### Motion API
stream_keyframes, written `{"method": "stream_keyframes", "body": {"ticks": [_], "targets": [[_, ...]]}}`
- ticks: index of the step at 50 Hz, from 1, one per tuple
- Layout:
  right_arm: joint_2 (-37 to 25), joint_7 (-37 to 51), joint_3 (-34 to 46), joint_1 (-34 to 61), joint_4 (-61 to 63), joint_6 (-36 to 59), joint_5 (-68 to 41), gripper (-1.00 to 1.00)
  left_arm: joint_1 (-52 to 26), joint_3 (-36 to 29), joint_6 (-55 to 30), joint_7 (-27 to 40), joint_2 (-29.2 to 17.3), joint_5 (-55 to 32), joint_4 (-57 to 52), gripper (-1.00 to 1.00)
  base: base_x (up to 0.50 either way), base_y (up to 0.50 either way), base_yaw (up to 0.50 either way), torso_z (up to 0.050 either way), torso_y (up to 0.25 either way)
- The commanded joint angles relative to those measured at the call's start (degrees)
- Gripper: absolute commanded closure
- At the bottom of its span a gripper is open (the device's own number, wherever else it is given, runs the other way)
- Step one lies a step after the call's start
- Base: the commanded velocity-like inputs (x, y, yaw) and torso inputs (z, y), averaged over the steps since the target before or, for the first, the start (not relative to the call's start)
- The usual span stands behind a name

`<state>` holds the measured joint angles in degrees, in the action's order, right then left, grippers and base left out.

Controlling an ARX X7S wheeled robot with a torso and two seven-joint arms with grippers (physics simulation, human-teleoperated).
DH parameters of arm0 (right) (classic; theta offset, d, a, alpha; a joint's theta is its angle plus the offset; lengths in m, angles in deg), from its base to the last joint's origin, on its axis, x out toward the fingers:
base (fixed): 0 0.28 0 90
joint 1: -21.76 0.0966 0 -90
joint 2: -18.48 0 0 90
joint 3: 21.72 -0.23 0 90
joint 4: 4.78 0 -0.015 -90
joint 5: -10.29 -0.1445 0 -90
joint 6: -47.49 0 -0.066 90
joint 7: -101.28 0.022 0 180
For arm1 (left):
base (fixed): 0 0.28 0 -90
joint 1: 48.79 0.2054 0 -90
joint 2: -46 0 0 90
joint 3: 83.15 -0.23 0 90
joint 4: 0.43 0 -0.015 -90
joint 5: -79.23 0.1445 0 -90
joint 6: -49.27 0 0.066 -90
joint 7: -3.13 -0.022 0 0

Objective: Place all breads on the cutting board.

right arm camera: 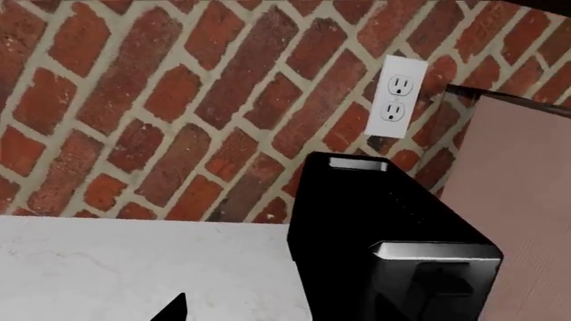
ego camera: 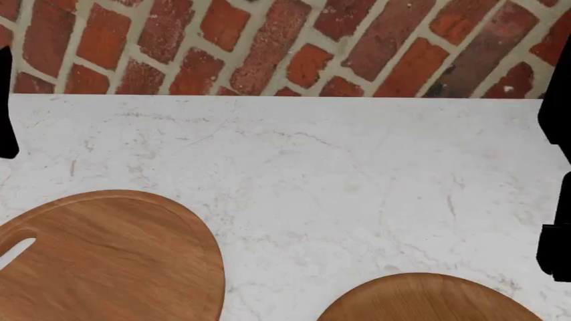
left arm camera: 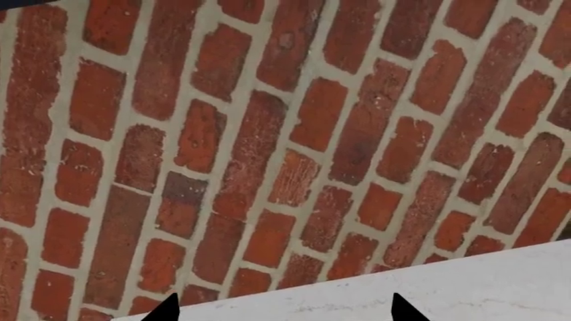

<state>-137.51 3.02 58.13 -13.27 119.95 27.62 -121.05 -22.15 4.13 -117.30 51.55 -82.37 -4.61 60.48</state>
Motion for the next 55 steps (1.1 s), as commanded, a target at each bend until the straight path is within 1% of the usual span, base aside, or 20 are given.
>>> {"method": "stream_keyframes", "body": {"ticks": [1, 7, 12, 14, 15, 16, 18, 21, 25, 33, 36, 37, 39, 46, 50, 55], "targets": [[-2.83, 4.44, -25.37, -16.58, -3.7, 7.46, -7.73, -1.0, -0.68, 0.57, 0.5, -0.81, 0.94, 1.05, 0.96, -1.0, 0.0, 0.0, 0.0, 0.0, 0.0], [-1.53, 7.51, -40.08, -26.19, -8.69, 15.3, -10.16, -1.0, -0.99, 0.31, 0.64, -0.43, 0.9, 0.66, 0.99, -1.0, 0.0, 0.0, 0.0, 0.0, 0.0], [0.25, 6.76, -50.43, -33.77, -11.36, 19.52, -9.57, -1.0, -1.08, 0.01, 0.84, -0.26, 0.95, 0.51, 0.96, -1.0, 0.0, 0.0, 0.0, 0.0, 0.0], [0.98, 3.03, -57.21, -39.9, -11.35, 19.77, -6.4, -1.0, -1.21, -0.12, 0.93, -0.29, 0.97, 0.51, 0.99, -1.0, 0.0, 0.0, 0.0, 0.0, 0.0], [1.2, -0.71, -61.44, -44.41, -10.88, 19.81, -3.71, -1.0, -1.28, -0.21, 1.01, -0.36, 0.97, 0.66, 1.07, -1.0, 0.0, 0.0, 0.0, 0.0, 0.0], [1.23, -2.59, -62.72, -45.66, -10.63, 19.72, -2.35, -1.0, -1.29, -0.25, 1.05, -0.36, 0.94, 0.66, 1.08, -1.0, 0.0, 0.0, 0.0, 0.0, 0.0], [2.35, -9.43, -71.33, -53.43, -10.72, 19.78, 3.46, -1.0, -1.44, -0.53, 1.17, -0.61, 0.92, 1.05, 1.19, -1.0, 0.0, 0.0, 0.0, 0.0, 0.0], [3.67, -16.21, -77.36, -59.28, -10.26, 19.7, 9.46, -1.0, -1.43, -0.66, 1.35, -0.54, 0.93, 1.07, 1.12, -1.0, 0.0, 0.0, 0.0, 0.0, 0.0], [3.82, -21.77, -81.61, -63.56, -10.75, 19.47, 15.08, -1.0, -1.29, -0.82, 1.62, -0.48, 0.95, 1.11, 1.02, -1.0, 0.0, 0.0, 0.0, 0.0, 0.0], [3.68, -29.43, -82.63, -67.44, -12.31, 18.87, 24.44, -1.0, -1.09, -0.95, 1.99, -0.19, 0.76, 0.87, 0.94, -1.0, 0.0, 0.0, 0.0, 0.0, 0.0], [3.65, -33.3, -80.46, -67.61, -12.62, 18.21, 30.28, -1.0, -0.92, -1.05, 2.26, -0.28, 0.77, 1.02, 1.01, -1.0, 0.0, 0.0, 0.0, 0.0, 0.0], [3.75, -35.19, -79.38, -68.11, -11.98, 18.23, 34.3, -1.0, -0.83, -1.08, 2.32, -0.4, 0.72, 1.04, 1.0, -1.0, 0.0, 0.0, 0.0, 0.0, 0.0], [4.31, -37.02, -77.42, -68.05, -12.27, 16.75, 36.74, -1.0, -0.98, -1.17, 2.46, -0.7, 0.63, 1.28, 1.29, -1.0, 0.0, 0.0, 0.0, 0.0, 0.0], [4.64, -40.19, -72.52, -69.12, -14.64, 13.6, 42.8, -1.0, -1.14, -2.01, 3.16, -2.15, 0.49, 3.09, 2.14, -1.0, 0.0, 0.0, 0.0, 0.0, 0.0], [5.16, -41.83, -72.02, -70.12, -15.98, 12.9, 45.46, -1.0, -1.31, -2.27, 3.53, -2.74, 0.43, 3.65, 2.56, -1.0, 0.0, 0.0, 0.0, 0.0, 0.0], [4.19, -41.91, -70.63, -71.17, -18.14, 12.64, 47.01, -1.0, -2.45, -2.75, 3.66, -3.13, 0.49, 4.1, 3.39, -1.0, 0.0, 0.0, 0.0, 0.0, 0.0]]}}
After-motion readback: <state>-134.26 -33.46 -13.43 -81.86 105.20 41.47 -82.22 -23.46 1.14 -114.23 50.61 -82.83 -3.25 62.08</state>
